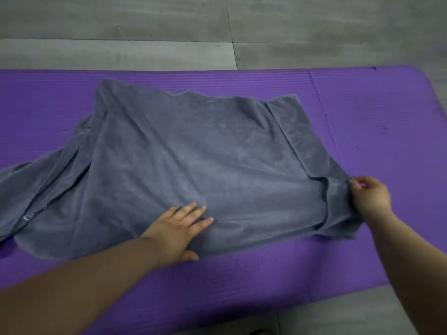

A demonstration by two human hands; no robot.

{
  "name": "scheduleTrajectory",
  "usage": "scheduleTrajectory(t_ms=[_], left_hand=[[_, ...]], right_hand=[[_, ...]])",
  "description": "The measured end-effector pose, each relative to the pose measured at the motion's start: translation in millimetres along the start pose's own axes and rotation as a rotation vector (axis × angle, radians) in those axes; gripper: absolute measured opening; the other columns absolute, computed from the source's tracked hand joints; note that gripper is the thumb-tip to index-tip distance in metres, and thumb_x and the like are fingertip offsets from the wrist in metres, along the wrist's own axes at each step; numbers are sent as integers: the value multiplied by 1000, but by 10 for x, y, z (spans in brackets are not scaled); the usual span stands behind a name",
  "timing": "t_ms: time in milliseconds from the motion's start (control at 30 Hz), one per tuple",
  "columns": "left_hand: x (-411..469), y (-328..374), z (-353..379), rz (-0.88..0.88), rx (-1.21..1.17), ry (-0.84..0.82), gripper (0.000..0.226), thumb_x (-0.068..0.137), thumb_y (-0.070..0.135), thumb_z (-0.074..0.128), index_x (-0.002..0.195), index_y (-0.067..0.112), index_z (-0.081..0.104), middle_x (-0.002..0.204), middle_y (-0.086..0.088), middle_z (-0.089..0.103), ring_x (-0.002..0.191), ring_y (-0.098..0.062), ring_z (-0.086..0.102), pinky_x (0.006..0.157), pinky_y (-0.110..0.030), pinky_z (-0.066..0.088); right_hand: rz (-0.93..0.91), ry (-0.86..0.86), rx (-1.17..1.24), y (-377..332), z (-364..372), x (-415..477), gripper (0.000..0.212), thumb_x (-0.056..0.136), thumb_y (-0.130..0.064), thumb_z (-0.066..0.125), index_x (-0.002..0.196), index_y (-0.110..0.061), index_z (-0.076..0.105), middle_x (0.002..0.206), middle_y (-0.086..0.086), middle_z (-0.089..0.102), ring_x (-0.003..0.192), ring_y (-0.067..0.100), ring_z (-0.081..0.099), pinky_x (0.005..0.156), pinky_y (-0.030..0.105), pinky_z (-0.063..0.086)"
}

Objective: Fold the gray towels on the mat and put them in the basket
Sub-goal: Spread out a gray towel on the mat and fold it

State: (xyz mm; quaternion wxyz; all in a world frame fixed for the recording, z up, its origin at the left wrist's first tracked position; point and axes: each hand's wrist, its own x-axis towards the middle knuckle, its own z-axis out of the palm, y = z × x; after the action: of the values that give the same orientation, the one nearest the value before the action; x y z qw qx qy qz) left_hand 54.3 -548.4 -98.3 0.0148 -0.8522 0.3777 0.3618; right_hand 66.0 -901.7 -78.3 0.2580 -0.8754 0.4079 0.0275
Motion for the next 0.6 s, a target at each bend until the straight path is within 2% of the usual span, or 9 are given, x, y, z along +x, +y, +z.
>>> scheduleTrajectory(t_ms=[33,67,200,267,333,400,467,533,600], left_hand=[[68,121,-51,21,-50,-70,78,88,50,44,146,27,-3,156,-3,-12,145,-17,-6,117,-32,-1],[146,182,-50,41,-67,-48,75,90,48,42,145,28,-6,155,-2,-16,144,-16,-10,116,-31,-5],[221,133,-97,-54,-60,38,72,92,46,38,145,28,-7,154,-3,-19,144,-15,-10,116,-29,-4],[168,-38,-76,-157,29,15,74,91,48,37,145,27,-10,154,-4,-20,144,-17,-10,117,-31,-3],[79,-194,-16,-232,77,-19,76,90,50,37,144,27,-12,154,-4,-20,144,-17,-11,117,-32,-2],[12,-270,32,-257,117,-52,78,90,51,37,144,26,-14,154,-5,-21,144,-18,-12,117,-33,-4],[-33,-264,43,-271,127,-82,79,90,52,37,143,26,-15,153,-5,-22,144,-18,-13,117,-33,-5],[-44,-244,38,-276,142,-101,81,89,52,39,143,25,-16,153,-5,-23,144,-19,-14,117,-33,-5],[-28,-223,23,-261,151,-96,83,89,51,41,143,26,-15,153,-5,-22,144,-19,-12,117,-33,-3]], right_hand=[[4,29,-45,44,-110,84,29,92,-9,48,112,9,58,114,32,59,106,41,55,87,39,40],[14,55,-80,90,-187,137,32,92,-12,48,116,7,55,116,31,58,109,42,53,91,41,39],[48,101,-51,350,-104,46,49,89,-13,53,133,4,37,130,29,47,120,41,44,103,44,31],[170,92,21,565,15,-99,48,90,-12,52,132,5,38,129,29,49,120,41,46,102,44,33],[277,35,48,799,71,-178,36,90,-10,51,120,10,50,116,29,58,112,36,53,94,40,40],[298,-68,82,946,72,-187,20,89,-8,54,92,10,62,87,22,61,86,20,60,70,22,46],[334,-101,101,1004,59,-163,26,87,-6,56,61,-3,54,62,13,50,55,7,52,42,7,34],[341,-106,62,1027,-6,-156,33,85,-1,57,55,-7,47,57,10,46,53,11,51,42,9,34],[338,-78,-11,955,-107,-161,14,84,0,56,71,4,56,71,19,54,80,27,59,64,24,41]])
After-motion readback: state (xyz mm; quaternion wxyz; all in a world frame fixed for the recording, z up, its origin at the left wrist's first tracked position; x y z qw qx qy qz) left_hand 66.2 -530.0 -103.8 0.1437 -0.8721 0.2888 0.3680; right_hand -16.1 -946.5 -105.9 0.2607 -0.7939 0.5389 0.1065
